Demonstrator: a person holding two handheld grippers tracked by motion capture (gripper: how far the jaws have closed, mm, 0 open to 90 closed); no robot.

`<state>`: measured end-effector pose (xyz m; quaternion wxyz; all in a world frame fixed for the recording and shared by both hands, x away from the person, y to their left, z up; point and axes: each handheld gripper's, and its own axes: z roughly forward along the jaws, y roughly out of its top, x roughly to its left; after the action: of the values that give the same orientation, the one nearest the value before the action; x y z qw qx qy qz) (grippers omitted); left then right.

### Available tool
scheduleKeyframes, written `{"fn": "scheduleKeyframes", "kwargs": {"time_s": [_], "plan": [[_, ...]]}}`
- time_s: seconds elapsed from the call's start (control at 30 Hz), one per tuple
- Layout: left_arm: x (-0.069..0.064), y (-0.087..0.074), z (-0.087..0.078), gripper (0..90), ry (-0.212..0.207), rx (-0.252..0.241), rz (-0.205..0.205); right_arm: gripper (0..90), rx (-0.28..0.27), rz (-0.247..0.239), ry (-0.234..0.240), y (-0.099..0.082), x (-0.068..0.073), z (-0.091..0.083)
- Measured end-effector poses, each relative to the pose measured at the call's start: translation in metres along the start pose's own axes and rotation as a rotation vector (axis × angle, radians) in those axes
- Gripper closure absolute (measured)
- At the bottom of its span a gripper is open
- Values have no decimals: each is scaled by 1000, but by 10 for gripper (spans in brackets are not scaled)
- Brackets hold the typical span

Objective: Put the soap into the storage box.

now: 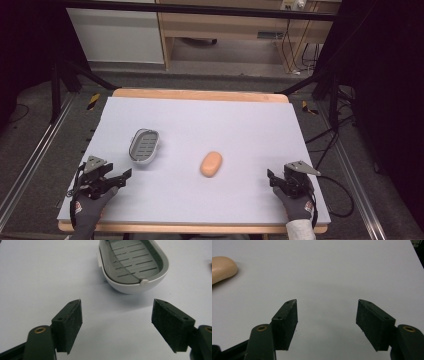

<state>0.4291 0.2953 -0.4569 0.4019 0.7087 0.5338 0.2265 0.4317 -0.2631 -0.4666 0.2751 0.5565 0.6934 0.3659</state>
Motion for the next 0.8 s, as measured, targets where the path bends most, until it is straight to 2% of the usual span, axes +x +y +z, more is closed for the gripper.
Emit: {"fn": "scheduleKeyframes", "kwargs": {"time_s": [0.23, 0.43, 0.47, 0.6, 0.8], "plan": [[-10, 4, -7, 307, -14, -27, 11, 383, -4, -3, -4, -2, 0, -3], [-17, 6, -7, 312, -31, -22, 12, 412, 6, -17, 5, -1, 3, -4], [-19, 8, -7, 311, -37, -25, 23, 417, 10, -30, 6, -1, 4, -4], [-24, 11, -7, 301, -70, -26, 22, 447, 13, -30, 10, 0, 6, -4], [-30, 18, -10, 300, -88, -35, 20, 489, 14, -29, 18, 1, 8, -4]]}}
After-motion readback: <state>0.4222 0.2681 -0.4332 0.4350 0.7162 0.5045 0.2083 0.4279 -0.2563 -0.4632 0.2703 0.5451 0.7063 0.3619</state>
